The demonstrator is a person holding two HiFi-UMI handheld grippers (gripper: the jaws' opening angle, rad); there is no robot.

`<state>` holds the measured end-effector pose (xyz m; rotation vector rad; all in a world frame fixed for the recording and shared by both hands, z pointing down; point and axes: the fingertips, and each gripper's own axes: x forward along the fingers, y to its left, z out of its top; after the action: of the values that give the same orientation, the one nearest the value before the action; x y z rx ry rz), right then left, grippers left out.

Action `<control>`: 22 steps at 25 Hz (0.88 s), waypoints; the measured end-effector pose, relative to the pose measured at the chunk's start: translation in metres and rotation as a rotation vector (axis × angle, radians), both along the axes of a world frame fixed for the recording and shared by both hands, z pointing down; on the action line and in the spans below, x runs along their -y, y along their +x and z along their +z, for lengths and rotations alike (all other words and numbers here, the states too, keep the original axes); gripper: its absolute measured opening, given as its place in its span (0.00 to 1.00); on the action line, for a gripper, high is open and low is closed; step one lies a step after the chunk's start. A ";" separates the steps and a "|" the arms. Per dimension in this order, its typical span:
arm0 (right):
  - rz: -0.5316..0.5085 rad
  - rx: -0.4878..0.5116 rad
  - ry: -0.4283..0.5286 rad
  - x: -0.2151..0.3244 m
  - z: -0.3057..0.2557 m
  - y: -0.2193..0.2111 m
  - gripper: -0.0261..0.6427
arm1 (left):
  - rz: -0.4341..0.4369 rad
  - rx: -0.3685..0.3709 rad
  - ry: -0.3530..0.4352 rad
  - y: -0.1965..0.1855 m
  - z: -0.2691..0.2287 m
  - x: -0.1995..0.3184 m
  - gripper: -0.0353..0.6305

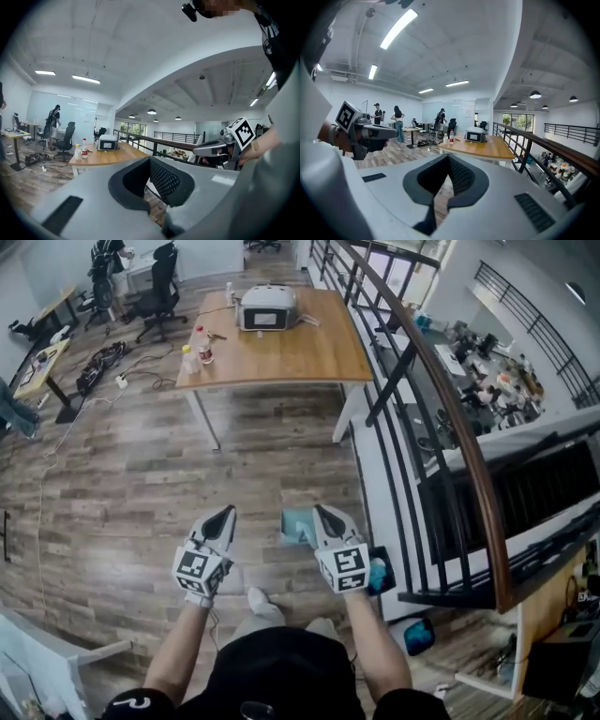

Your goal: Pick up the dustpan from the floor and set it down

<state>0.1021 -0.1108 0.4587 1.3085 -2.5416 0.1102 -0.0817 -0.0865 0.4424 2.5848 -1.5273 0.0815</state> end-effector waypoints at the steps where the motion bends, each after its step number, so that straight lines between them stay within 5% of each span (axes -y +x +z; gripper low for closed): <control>1: 0.012 -0.003 0.000 0.003 0.001 -0.003 0.03 | 0.011 0.001 0.001 -0.005 0.001 0.005 0.05; 22: 0.083 -0.006 -0.061 0.029 0.050 0.022 0.03 | 0.024 -0.007 -0.027 0.000 0.031 0.042 0.05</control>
<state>0.1236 -0.1398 0.5087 1.3886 -2.4591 0.1982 -0.0820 -0.1286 0.4736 2.5801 -1.4830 0.0943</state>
